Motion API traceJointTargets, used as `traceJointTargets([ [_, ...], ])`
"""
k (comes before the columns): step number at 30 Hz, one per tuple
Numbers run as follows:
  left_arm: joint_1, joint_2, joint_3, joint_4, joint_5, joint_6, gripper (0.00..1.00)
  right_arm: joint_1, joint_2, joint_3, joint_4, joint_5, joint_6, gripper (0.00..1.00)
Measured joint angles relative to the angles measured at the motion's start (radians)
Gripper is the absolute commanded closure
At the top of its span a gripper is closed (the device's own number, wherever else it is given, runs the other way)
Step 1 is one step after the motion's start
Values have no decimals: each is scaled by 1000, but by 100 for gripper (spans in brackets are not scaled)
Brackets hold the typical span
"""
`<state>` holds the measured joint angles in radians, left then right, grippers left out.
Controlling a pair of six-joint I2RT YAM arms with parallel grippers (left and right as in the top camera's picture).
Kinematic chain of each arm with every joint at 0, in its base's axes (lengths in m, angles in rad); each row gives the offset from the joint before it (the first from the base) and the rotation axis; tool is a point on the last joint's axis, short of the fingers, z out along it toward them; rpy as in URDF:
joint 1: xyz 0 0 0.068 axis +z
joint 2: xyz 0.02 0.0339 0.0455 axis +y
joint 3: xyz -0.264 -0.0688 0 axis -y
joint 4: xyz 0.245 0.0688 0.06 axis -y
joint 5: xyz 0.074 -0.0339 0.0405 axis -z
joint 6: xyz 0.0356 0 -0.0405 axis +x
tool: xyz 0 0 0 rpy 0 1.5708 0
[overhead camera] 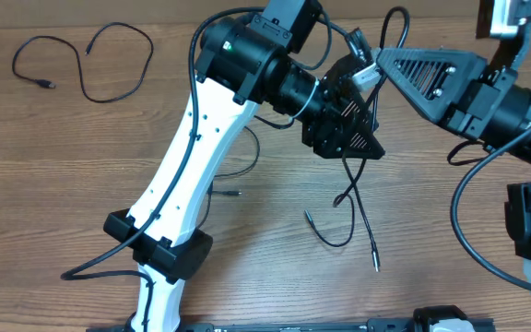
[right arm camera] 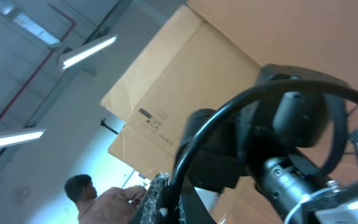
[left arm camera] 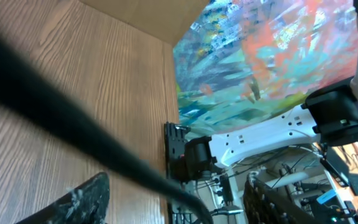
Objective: Untangle cables
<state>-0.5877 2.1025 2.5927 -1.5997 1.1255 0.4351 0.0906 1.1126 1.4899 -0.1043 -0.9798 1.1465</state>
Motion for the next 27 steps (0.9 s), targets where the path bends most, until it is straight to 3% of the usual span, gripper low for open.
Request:
traceJointTargets([
  [6, 0, 0, 0, 2, 5, 3, 49, 0, 0, 0, 6, 0, 24, 96],
  [12, 0, 2, 0, 2, 12, 2, 71, 0, 0, 0, 7, 2, 32, 96],
  [15, 0, 2, 0, 3, 13, -1, 74, 0, 0, 0, 6, 8, 32, 96],
  [20, 0, 2, 0, 3, 11, -10, 76, 0, 0, 0, 6, 14, 31, 96],
  [27, 0, 2, 0, 3, -36, -40, 72, 0, 0, 0, 6, 21, 32, 96],
])
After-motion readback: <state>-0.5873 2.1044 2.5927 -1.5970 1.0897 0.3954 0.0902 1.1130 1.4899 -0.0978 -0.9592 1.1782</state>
